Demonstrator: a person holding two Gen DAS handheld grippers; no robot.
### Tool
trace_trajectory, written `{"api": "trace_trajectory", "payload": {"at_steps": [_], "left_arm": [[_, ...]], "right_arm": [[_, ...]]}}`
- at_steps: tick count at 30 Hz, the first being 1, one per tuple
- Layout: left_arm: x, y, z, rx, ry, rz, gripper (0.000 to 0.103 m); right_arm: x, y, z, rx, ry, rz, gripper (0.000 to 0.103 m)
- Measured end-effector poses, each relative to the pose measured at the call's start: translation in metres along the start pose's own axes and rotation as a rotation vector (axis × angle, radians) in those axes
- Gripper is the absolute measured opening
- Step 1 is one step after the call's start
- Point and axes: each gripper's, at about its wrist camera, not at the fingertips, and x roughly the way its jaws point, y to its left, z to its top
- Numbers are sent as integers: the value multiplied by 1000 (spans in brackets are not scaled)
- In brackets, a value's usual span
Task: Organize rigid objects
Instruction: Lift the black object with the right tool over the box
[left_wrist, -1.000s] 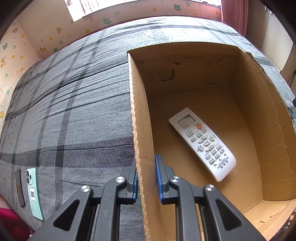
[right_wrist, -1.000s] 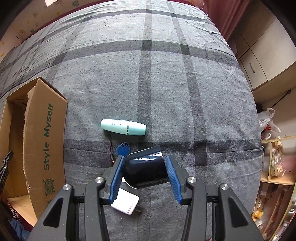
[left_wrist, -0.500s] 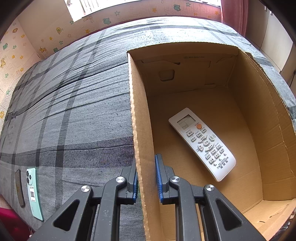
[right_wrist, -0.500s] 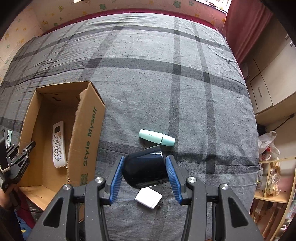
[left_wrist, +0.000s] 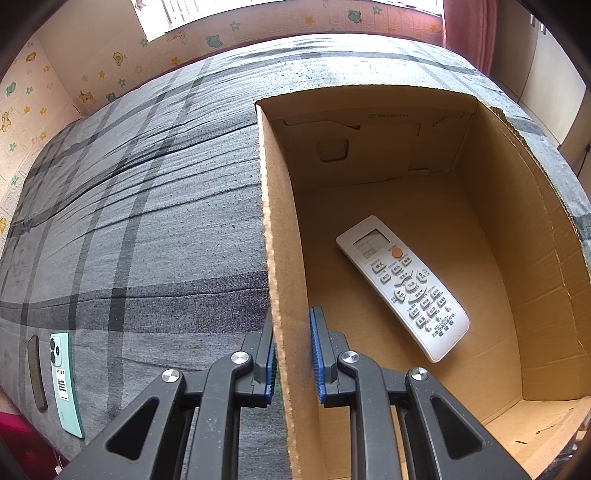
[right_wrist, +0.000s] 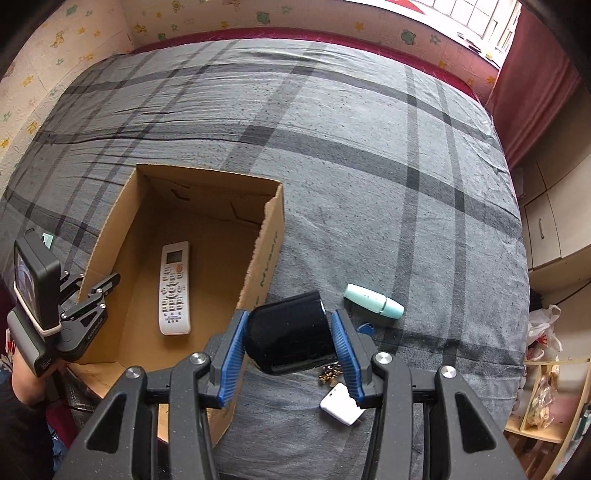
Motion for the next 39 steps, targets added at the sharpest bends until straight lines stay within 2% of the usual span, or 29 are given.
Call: {"api": "trace_trajectory", "payload": {"at_steps": [11,23,39], "left_arm": [[2,2,0,-3,0,-7,18],[2,2,0,-2,0,-7,18],[3,3,-1,-3,-1,-8,18]], "right_arm": [[13,61,2,-100,15,59,49],[35,104,-6,-171,51,75,49],[88,138,-36,-149,135,104,49]]}}
